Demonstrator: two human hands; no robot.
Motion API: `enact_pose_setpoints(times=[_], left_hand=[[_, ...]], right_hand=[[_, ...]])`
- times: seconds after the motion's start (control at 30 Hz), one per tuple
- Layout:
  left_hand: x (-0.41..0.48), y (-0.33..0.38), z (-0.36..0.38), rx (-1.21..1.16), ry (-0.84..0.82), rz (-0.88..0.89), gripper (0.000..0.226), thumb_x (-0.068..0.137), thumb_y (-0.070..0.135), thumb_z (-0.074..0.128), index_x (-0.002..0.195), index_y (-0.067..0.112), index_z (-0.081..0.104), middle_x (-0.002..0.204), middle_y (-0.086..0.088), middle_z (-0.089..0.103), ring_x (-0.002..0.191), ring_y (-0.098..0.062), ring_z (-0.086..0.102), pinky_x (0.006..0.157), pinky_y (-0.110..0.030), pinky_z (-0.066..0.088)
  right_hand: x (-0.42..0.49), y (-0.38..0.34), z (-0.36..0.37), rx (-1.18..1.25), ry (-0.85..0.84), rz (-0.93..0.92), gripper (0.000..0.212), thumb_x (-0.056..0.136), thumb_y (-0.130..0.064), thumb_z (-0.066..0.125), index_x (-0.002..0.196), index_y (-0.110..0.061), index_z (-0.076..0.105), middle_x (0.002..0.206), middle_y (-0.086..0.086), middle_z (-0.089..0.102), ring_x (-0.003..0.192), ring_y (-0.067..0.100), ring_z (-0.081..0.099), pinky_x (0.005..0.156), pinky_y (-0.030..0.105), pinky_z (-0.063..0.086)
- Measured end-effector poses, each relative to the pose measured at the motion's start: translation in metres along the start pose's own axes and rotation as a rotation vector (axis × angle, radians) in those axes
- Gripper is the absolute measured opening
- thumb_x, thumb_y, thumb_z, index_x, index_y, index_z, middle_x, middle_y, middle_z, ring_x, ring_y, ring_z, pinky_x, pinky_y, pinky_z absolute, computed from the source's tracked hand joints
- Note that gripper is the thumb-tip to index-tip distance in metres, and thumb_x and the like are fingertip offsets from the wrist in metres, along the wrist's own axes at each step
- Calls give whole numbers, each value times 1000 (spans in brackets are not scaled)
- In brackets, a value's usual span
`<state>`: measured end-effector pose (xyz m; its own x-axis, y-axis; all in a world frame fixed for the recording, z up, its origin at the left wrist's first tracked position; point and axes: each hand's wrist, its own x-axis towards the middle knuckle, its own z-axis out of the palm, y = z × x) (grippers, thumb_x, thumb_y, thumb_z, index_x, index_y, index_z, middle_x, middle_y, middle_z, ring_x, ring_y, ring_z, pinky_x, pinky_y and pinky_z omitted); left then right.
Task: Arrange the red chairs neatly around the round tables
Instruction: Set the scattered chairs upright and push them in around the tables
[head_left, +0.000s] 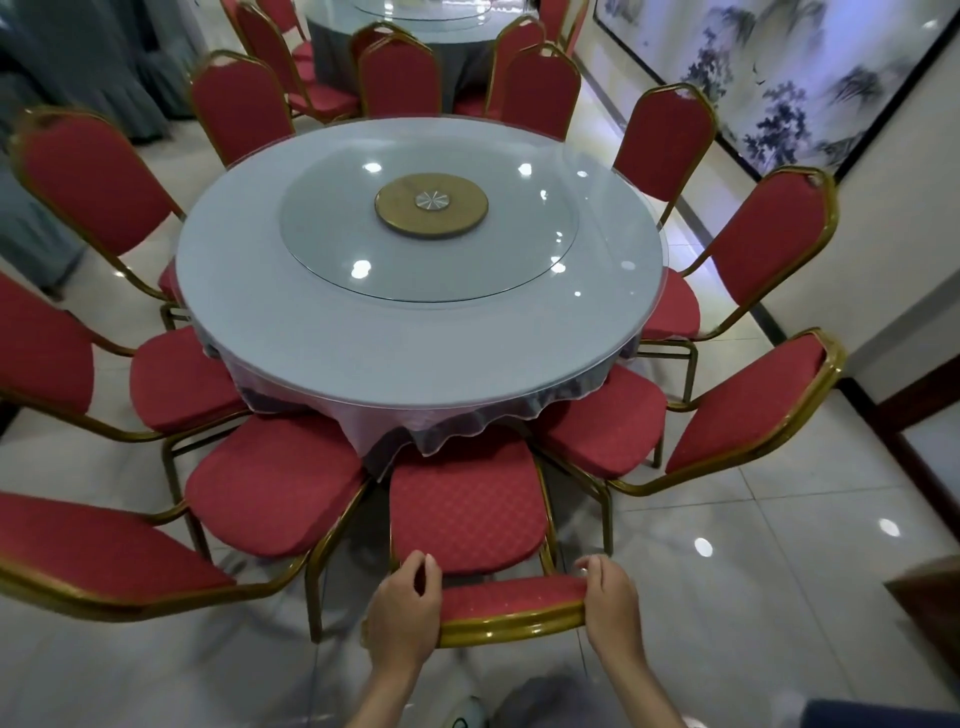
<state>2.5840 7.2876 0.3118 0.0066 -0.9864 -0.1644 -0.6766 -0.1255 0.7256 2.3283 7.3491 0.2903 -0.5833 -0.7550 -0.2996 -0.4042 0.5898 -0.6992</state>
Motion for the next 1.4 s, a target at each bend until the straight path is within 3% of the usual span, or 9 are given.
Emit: enact_pose_setpoints(times=[0.13, 0.37, 0.5, 0.73, 0.93, 1.17, 1.3, 1.4], left_hand=[[11, 19, 5, 42, 10, 7, 39, 104, 37, 46, 67, 25, 48, 54, -1, 51, 44, -11, 45, 44, -24, 31], [20, 16, 12, 24, 9, -21, 40, 104, 38, 46, 68, 23, 49, 55, -3, 53, 44, -8, 44, 46, -29, 35], [20, 13, 13, 30, -6, -10, 39, 104, 40, 45, 69, 23, 49, 55, -3, 53, 43, -8, 43, 47, -29, 35], [21, 15, 9, 37, -81, 2, 40, 104, 36, 48, 68, 20, 51, 54, -1, 50, 44, -8, 43, 48, -27, 33], [17, 10, 9, -38, -72, -41, 40, 106, 38, 46, 71, 21, 54, 56, 0, 51, 46, -6, 41, 50, -31, 35], [-3, 22, 4, -137, -26, -72, 40, 107, 39, 46, 72, 25, 58, 62, -1, 59, 53, -10, 53, 55, -38, 44], [4, 54, 6, -201, -104, 14, 33, 106, 38, 48, 80, 26, 64, 67, 0, 64, 62, -17, 64, 62, -44, 57], [18, 86, 21, -192, -126, 99, 30, 106, 34, 50, 81, 27, 65, 64, 4, 63, 59, -13, 62, 61, -43, 56]], right_hand=[[22, -8, -6, 11, 32, -37, 33, 111, -24, 34, 96, -31, 64, 95, -5, 61, 96, 13, 60, 81, 33, 54], [31, -13, -16, 4, -58, -64, 34, 111, -23, 36, 93, -30, 65, 92, -4, 63, 94, 13, 61, 85, 39, 58], [28, -13, -22, -31, -117, -66, 35, 110, -22, 37, 92, -23, 68, 91, -2, 63, 94, 13, 59, 84, 35, 56], [28, -15, -29, -11, -188, -44, 33, 106, -24, 47, 84, -27, 72, 87, 2, 68, 83, 13, 64, 65, 23, 46], [15, -20, -39, 34, -197, -77, 30, 106, -19, 50, 86, -20, 72, 84, 3, 69, 80, 13, 65, 64, 19, 49], [0, -15, -57, 113, -258, -85, 29, 107, -21, 50, 91, -23, 73, 91, -1, 71, 89, 12, 67, 84, 31, 57], [4, -20, -78, 174, -308, -47, 26, 108, -22, 49, 100, -26, 73, 97, -7, 74, 95, 8, 68, 89, 34, 58], [19, -21, -98, 197, -377, -14, 23, 108, -25, 49, 105, -29, 72, 99, -10, 77, 96, 6, 69, 84, 31, 60]])
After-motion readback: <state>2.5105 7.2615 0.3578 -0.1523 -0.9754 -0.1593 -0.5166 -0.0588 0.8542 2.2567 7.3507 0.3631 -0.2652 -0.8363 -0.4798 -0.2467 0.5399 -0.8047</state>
